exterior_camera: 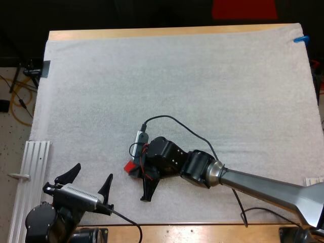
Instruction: Stack red cube on blue cube
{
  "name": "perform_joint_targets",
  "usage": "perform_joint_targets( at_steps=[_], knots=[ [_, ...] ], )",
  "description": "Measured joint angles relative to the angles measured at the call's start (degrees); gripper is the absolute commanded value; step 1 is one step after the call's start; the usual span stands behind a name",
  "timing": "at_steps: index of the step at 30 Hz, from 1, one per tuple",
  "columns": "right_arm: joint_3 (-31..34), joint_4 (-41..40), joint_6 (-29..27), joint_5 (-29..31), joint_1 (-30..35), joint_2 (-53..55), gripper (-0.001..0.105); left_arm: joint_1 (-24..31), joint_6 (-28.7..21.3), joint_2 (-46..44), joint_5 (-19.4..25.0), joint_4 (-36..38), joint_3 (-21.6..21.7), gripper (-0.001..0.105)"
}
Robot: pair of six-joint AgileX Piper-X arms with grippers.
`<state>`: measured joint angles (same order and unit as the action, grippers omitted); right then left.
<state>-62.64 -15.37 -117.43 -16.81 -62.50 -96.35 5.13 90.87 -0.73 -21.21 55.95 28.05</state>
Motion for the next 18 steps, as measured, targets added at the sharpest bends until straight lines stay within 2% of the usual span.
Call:
perform_joint_targets(
  at_steps=[6, 13, 15, 17, 18],
  knots=[
    [0.0, 0.0, 0.0, 0.0, 0.0, 0.0, 0.0, 0.0, 0.0, 0.0, 0.0, 0.63, 0.0, 0.076],
    [0.0, 0.0, -0.8, 0.0, 0.0, 0.0, 0.001, -2.16, -1.0, 1.11, -0.08, 7.46, 4.06, 0.076],
    [0.0, 0.0, -1.56, 0.13, 0.0, 0.0, 0.01, -3.55, -2.49, 2.82, -0.08, 8.48, 5.04, 0.076],
    [0.0, 0.0, -2.46, 0.22, -0.36, 0.0, 0.027, -5.88, -3.04, 5.33, -0.08, 9.36, 6.41, 0.076],
    [0.0, 0.0, -2.69, 0.24, -0.33, 0.0, 0.032, -6.2, -3.2, 5.72, -0.08, 9.64, 6.87, 0.076]
  ],
)
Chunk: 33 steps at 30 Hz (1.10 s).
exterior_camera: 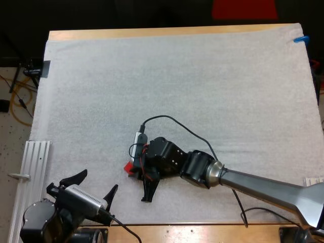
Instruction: Stack red cube on blue cube
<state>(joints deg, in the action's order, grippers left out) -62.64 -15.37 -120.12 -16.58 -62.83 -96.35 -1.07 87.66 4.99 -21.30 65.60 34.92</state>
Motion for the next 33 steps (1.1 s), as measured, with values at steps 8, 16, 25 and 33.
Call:
perform_joint_targets(
  at_steps=[8, 16, 25, 33],
  knots=[
    [-1.77, -0.09, -1.21, 3.72, -1.53, -0.81, 0.054, -5.09, -2.76, 5.66, 0.0, 3.26, 6.4, 0.076],
    [-8.95, -0.23, 1.14, 10.56, -1.53, -8.43, 0.054, -5.62, -5.35, 9.52, 0.0, 9.13, 10.4, 0.076],
    [-14.14, -6.23, 5.75, 13.47, -1.53, -16.79, 0.054, -5.62, -6.02, 10.0, 0.0, 10.61, 10.64, 0.076],
    [-14.22, -8.99, 7.04, 13.77, -1.53, -19.19, 0.045, -5.62, -6.02, 10.0, 0.0, 10.61, 10.64, 0.076]
  ],
)
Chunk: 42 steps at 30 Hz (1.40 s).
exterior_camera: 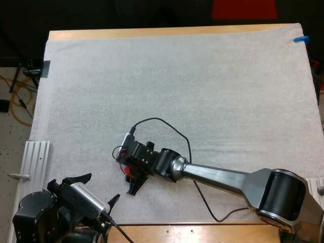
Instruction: Stack red cube on blue cube
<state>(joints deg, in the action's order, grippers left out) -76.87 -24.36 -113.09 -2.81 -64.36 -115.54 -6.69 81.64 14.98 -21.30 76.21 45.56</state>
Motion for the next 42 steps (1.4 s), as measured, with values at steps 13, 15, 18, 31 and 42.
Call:
perform_joint_targets(
  at_steps=[13, 15, 18, 31, 42],
  knots=[
    [-0.86, -0.9, 0.0, 0.1, 0.0, 2.52, 0.018, 0.0, -0.15, 0.0, 0.0, 0.0, 0.0, 0.076],
    [-1.45, -1.38, 0.0, 0.1, 0.0, 3.98, 0.018, 0.0, -0.15, 0.0, 0.0, 0.0, 0.0, 0.076],
    [-1.81, -2.2, 0.0, 0.78, 0.0, 6.67, 0.018, 0.0, -0.21, 0.0, 0.0, 0.0, 0.0, 0.076],
    [-1.87, -11.26, 0.3, 7.32, 0.67, 13.31, 0.018, 0.0, -0.21, 0.0, 0.0, 0.0, 0.0, 0.076],
    [-1.87, -14.48, 3.38, 4.72, 7.2, 12.56, 0.018, 0.0, -0.21, 0.0, 0.0, 0.0, 0.0, 0.076]
  ],
)
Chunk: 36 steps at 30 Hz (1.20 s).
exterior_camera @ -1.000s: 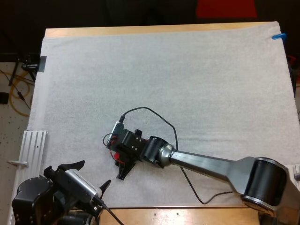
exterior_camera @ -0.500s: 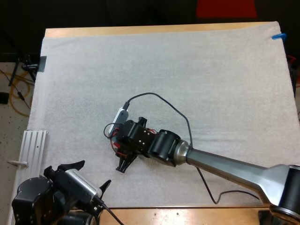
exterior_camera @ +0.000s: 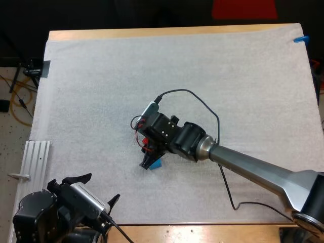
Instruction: Stack red cube on blue cube
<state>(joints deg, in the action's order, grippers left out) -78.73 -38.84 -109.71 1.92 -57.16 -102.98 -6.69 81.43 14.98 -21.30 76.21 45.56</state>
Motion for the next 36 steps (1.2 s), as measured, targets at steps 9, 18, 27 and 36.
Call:
perform_joint_targets(
  at_steps=[9, 18, 27, 36],
  knots=[
    [3.73, 1.34, 0.0, -1.45, -1.57, -1.8, 0.018, 0.0, 0.0, 0.0, 0.0, 0.0, 0.0, 0.076],
    [4.44, 3.9, 0.0, -2.8, -1.57, -2.45, 0.018, 0.0, 0.0, 0.0, 0.0, 0.0, 0.0, 0.076],
    [4.44, 4.37, 0.0, -4.07, -1.57, -2.5, 0.042, 0.0, 0.0, 0.0, 0.0, 0.0, 0.0, 0.076],
    [4.44, 5.3, 0.41, -4.5, -1.57, -2.5, 0.052, 0.0, 0.0, 0.0, 0.0, 0.0, 0.0, 0.076]
  ],
)
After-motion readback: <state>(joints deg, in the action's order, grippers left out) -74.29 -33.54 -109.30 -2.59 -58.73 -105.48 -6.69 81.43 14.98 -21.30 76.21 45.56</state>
